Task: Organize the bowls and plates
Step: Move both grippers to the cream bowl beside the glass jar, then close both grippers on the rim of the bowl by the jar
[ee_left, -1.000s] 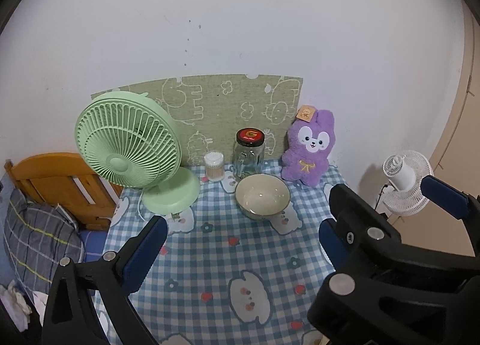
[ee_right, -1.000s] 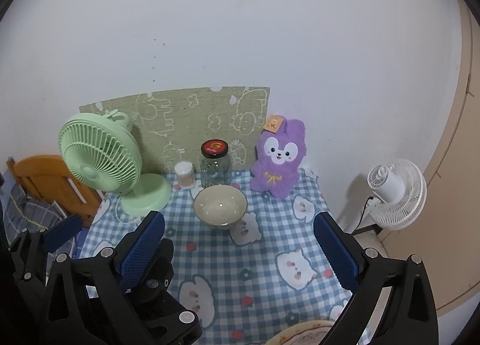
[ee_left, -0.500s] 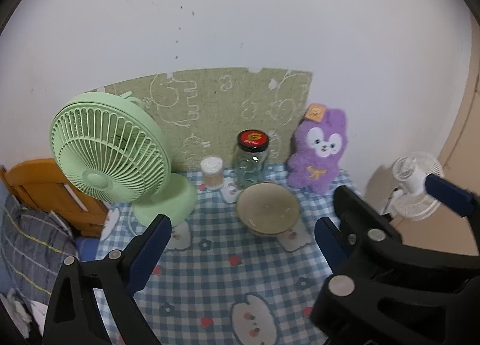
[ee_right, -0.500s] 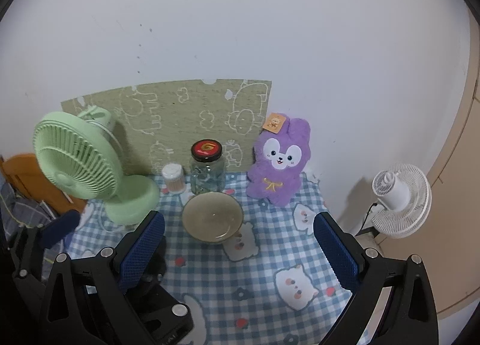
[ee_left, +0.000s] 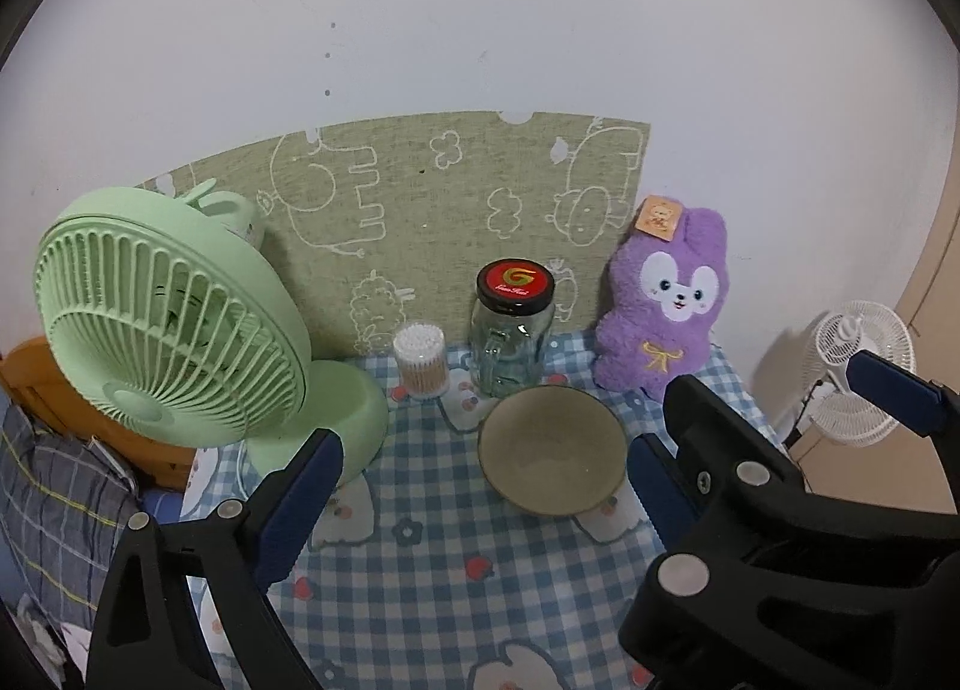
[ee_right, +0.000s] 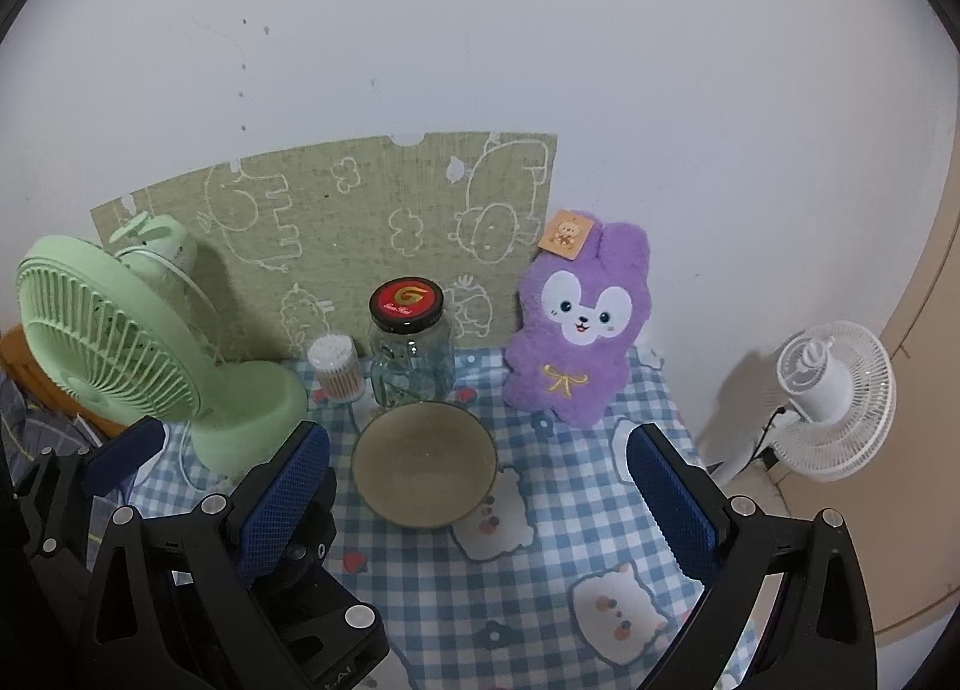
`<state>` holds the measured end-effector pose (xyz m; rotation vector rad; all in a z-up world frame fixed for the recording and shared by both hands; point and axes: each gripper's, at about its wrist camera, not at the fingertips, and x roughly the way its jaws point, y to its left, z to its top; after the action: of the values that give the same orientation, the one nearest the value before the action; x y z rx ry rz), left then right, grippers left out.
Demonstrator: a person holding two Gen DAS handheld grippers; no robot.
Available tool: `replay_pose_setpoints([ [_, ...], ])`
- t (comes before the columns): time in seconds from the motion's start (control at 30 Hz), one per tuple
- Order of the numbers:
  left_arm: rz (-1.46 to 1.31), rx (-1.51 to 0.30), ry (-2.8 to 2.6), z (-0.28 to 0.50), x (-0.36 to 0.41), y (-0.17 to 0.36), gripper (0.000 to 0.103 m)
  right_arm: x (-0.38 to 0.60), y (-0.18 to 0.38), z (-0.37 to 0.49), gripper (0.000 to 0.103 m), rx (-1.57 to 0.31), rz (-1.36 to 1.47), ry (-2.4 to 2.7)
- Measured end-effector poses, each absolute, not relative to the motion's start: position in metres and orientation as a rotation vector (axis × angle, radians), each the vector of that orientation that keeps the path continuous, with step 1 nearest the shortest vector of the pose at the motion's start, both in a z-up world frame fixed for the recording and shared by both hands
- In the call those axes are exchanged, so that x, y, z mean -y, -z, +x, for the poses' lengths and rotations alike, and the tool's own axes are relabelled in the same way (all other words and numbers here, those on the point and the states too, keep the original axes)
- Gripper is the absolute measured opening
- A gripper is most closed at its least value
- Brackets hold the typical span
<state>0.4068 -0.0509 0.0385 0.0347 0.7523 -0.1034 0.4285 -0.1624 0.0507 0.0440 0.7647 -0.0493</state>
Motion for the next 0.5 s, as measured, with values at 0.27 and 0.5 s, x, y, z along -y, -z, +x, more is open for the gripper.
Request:
replay_pose_setpoints([
  [0.27, 0.015, -0.769, 0.102, 0.435, 0.05, -0.018, 0.096, 0.162, -0.024, 0.455, 0.101, -0.761, 0.065, 0.055],
  [0.5, -0.014, -0.779, 0.116, 0.456, 0.048, 0.016, 0.095, 0.159, 0.011, 0.474, 0.101, -0.785, 0.042, 0.067],
])
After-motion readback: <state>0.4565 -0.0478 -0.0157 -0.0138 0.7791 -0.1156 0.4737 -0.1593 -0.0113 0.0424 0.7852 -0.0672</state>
